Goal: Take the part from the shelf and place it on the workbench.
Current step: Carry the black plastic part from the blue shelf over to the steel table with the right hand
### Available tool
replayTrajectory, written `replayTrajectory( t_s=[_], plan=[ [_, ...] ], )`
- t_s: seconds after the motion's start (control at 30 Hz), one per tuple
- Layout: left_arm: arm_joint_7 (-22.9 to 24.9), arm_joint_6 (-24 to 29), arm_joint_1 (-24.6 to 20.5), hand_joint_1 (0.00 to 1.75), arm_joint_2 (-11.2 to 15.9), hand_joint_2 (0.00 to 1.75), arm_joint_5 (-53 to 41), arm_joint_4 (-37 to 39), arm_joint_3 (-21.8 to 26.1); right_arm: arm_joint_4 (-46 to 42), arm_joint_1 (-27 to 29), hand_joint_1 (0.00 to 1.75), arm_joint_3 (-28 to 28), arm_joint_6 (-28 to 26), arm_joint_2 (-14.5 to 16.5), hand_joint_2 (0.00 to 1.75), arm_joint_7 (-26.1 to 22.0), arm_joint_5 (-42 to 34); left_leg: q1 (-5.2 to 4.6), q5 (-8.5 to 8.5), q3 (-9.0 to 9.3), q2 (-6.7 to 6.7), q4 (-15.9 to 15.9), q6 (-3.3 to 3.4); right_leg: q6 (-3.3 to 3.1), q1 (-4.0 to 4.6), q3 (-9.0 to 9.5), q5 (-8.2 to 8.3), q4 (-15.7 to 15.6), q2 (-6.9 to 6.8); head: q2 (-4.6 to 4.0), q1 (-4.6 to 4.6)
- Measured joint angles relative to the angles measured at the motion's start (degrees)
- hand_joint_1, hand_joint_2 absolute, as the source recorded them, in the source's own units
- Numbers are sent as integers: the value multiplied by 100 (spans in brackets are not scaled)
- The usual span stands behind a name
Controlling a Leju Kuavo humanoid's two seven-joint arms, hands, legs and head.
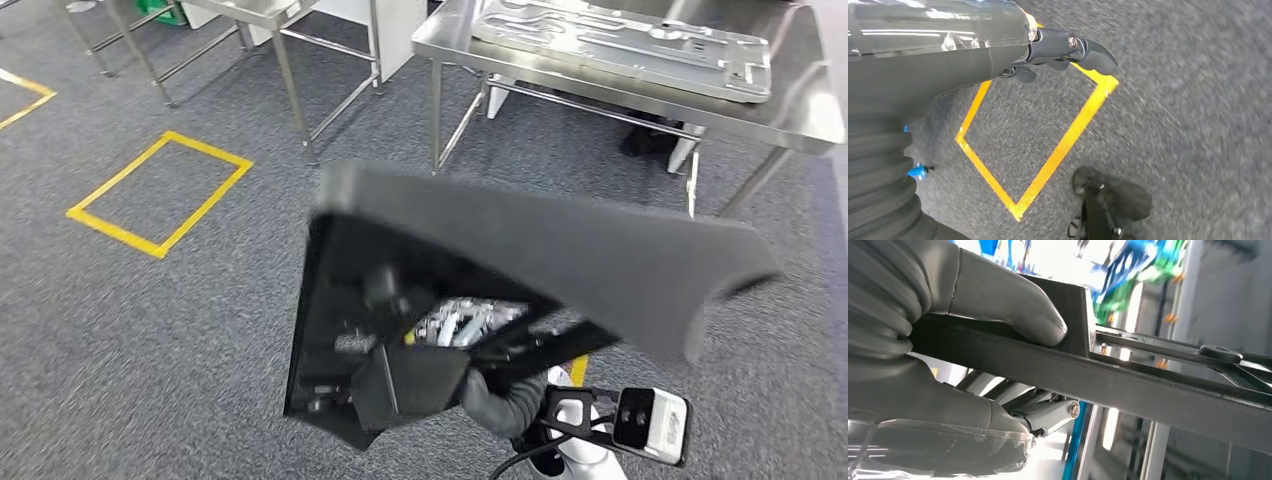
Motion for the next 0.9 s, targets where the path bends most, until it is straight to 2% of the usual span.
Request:
replayTrajectory(
  t_s=[0.03, 0.07, 0.1, 0.13, 0.17, 0.2, 0.27, 0.3, 0.33, 0.37, 0.4, 0.43, 0.5, 0.53, 0.57, 0.63, 0.67, 0.7, 0.77, 0.8, 0.83, 0.87, 0.9],
  plan=[
    [24, 0, -21, 0, -30, 175, -18, 0, -40, 71, -75, 175, 12, -59, -2, 175, -1, -24, -3, 39, 73, -83, -180, 24, 34, -7, -20, 2, 11, 63, 0, 0],
    [35, -2, -40, 0, -60, 175, -32, 0, -72, 143, -141, 175, 20, -105, -7, 175, -19, -54, -13, 16, 92, -100, -221, 50, 75, -17, -42, 13, 11, 124, 0, 0],
    [39, -9, -62, 0, -95, 175, -44, -2, -103, 209, -198, 175, 25, -145, -18, 175, -43, -87, -12, 31, 96, -49, -233, 82, 119, -26, -61, 28, 1, 183, 0, 0],
    [46, -19, -91, 0, -130, 175, -55, -3, -133, 262, -241, 175, 27, -183, -33, 175, -70, -123, -5, 48, 105, 12, -252, 120, 154, -27, -73, 26, 8, 175, 0, 0],
    [53, -28, -115, 0, -158, 175, -62, -5, -157, 306, -281, 175, 31, -213, -52, 175, -94, -160, 7, 64, 114, 75, -272, 162, 187, -17, -108, -18, 72, 74, 0, 2],
    [58, -36, -133, 0, -185, 175, -58, -7, -172, 341, -318, 175, 41, -232, -69, 175, -109, -195, 18, 77, 120, 146, -293, 197, 216, -6, -195, -127, 249, -89, 0, 3],
    [62, -34, -124, 0, -214, 175, -24, -8, -179, 392, -354, 175, 79, -240, -89, 175, -124, -245, -2, 70, 125, 295, -302, 238, 259, -14, -532, -479, 927, -444, 0, 5],
    [54, -30, -103, 0, -225, 175, 1, -8, -179, 416, -357, 175, 105, -237, -94, 175, -125, -258, -13, 61, 127, 378, -300, 243, 278, -29, -733, -631, 1311, -523, 0, 5],
    [39, -23, -82, 0, -235, 175, 23, -8, -179, 438, -353, 175, 134, -233, -99, 175, -126, -263, -19, 48, 131, 463, -299, 245, 291, -41, -876, -695, 1567, -560, 0, 4],
    [16, -16, -68, 0, -242, 175, 50, -8, -179, 456, -350, 175, 163, -230, -103, 175, -126, -263, -22, 34, 139, 546, -298, 240, 297, -49, -916, -648, 1620, -584, 0, 4],
    [-16, -14, -63, 0, -250, 175, 72, -8, -179, 468, -352, 175, 190, -230, -107, 175, -126, -256, -22, 18, 156, 621, -297, 232, 294, -53, -831, -498, 1435, -618, 0, 4],
    [-50, -18, -65, 0, -259, 175, 87, -9, -179, 476, -357, 175, 216, -235, -108, 175, -126, -246, -22, -2, 183, 687, -297, 219, 280, -51, -640, -289, 1059, -686, 0, 4],
    [-108, -39, -78, 0, -275, 175, 99, -8, -179, 478, -378, 175, 258, -248, -108, 175, -126, -229, -44, -52, 242, 794, -293, 169, 212, -7, -239, -3, 283, -924, 0, 4],
    [-126, -49, -84, 0, -280, 175, 104, -8, -179, 473, -387, 175, 272, -250, -109, 175, -125, -240, -56, -76, 266, 843, -291, 137, 173, 20, -136, 43, 75, -993, 0, 4],
    [-142, -54, -89, 0, -283, 175, 111, -8, -179, 459, -390, 175, 279, -241, -115, 175, -114, -278, -68, -96, 284, 895, -293, 103, 136, 45, -108, 33, 4, -1004, 0, 4],
    [-172, -59, -101, 0, -289, 175, 126, -8, -179, 391, -379, 175, 268, -205, -137, 175, -68, -404, -66, -133, 323, 998, -305, 39, 77, 40, -106, 40, -14, -851, 0, 4],
    [-189, -61, -106, 0, -291, 175, 129, -8, -179, 338, -372, 175, 253, -178, -152, 175, -40, -472, -57, -179, 335, 960, -271, 9, 49, 22, -87, 49, -39, -781, 0, 4],
    [-202, -63, -109, 0, -294, 175, 129, -8, -179, 283, -368, 175, 235, -155, -165, 175, -19, -520, -46, -280, 299, 849, -137, -16, 19, -2, -63, 61, -66, -715, 0, 4],
    [-215, -64, -94, 0, -292, 175, 129, -9, -179, 193, -344, 175, 207, -120, -183, 175, 8, -569, -28, -628, 17, 522, 515, -51, -22, -27, -33, 70, -90, -575, 0, 3],
    [-215, -64, -78, 0, -290, 175, 128, -9, -179, 165, -315, 175, 194, -107, -189, 175, 25, -575, -27, -801, -201, 418, 939, -59, -35, -25, -32, 69, -87, -494, 0, 2],
    [-214, -64, -63, 0, -286, 175, 128, -9, -179, 144, -276, 175, 183, -92, -196, 175, 42, -578, -26, -890, -390, 369, 1269, -62, -39, -21, -30, 67, -85, -405, 0, 2],
    [-212, -65, -55, 0, -283, 175, 127, -9, -179, 126, -238, 175, 171, -77, -204, 175, 61, -578, -27, -863, -500, 349, 1408, -57, -39, -17, -26, 65, -82, -317, 0, 2],
    [-212, -68, -54, 0, -282, 175, 127, -9, -179, 107, -204, 175, 161, -58, -212, 175, 77, -578, -27, -711, -498, 335, 1302, -45, -36, -15, -17, 63, -77, -230, 0, 2]
  ],
)
